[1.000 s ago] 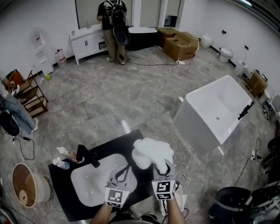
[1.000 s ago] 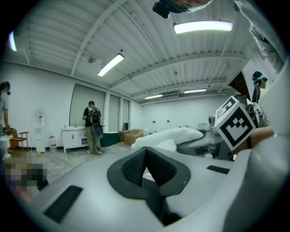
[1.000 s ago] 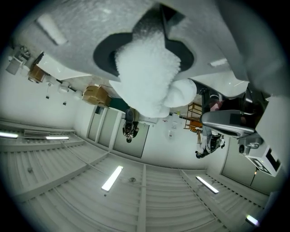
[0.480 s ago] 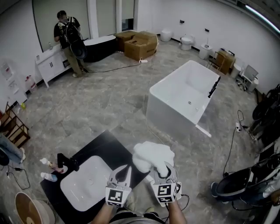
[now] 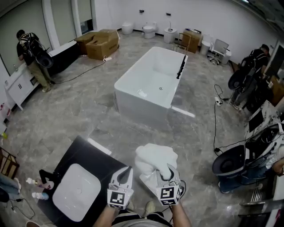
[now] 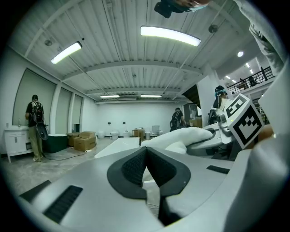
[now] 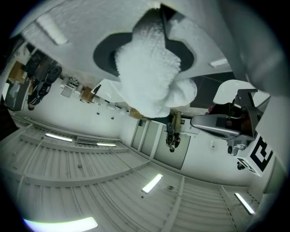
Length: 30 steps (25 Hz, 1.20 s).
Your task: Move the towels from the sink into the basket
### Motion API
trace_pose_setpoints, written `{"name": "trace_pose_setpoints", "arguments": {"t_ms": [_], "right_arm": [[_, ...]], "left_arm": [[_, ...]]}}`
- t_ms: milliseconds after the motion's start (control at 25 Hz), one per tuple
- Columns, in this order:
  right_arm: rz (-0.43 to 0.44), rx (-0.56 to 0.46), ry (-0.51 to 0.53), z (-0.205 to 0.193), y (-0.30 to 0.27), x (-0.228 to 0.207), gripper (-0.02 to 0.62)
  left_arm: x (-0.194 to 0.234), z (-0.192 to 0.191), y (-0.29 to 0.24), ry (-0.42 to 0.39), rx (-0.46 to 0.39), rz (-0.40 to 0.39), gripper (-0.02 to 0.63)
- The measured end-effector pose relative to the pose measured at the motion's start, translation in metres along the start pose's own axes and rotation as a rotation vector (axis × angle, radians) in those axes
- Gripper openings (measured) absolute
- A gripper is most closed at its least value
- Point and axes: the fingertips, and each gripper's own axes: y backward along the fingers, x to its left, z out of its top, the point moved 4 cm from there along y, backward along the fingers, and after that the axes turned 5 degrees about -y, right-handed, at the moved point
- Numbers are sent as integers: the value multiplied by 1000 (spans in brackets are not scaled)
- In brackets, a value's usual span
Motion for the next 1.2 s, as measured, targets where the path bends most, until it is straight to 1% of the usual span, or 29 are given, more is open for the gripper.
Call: {"name": "trace_pose_setpoints", "arguments": {"t_ms": [240, 480, 520, 600, 680, 840, 1040, 1200], "right_arm": [[-80, 72, -46, -46, 28, -37, 132], [-126, 122, -87, -88, 29, -54, 133], [-128, 128, -91, -98, 29, -58, 133], [-130, 139, -97, -124, 27, -63, 133], [-130, 150, -110, -152, 20, -62, 133], [-129, 180, -134, -198, 1, -54, 133], [-116, 214, -134, -263, -23, -51, 135], [-99, 237, -136, -320, -46, -46, 137]], "left_arm": [[-50, -5, -34, 4, 17, -118, 8], [-78, -28, -60, 0, 60, -201, 8], [-86, -33, -65, 10, 69, -208, 8], [-104, -44, -75, 66, 96, -209, 8], [-116, -64, -83, 101, 122, -213, 9], [-126, -108, -96, 94, 159, -232, 8], [-147, -163, -117, 111, 184, -229, 8], [-163, -216, -130, 118, 211, -225, 9]]}}
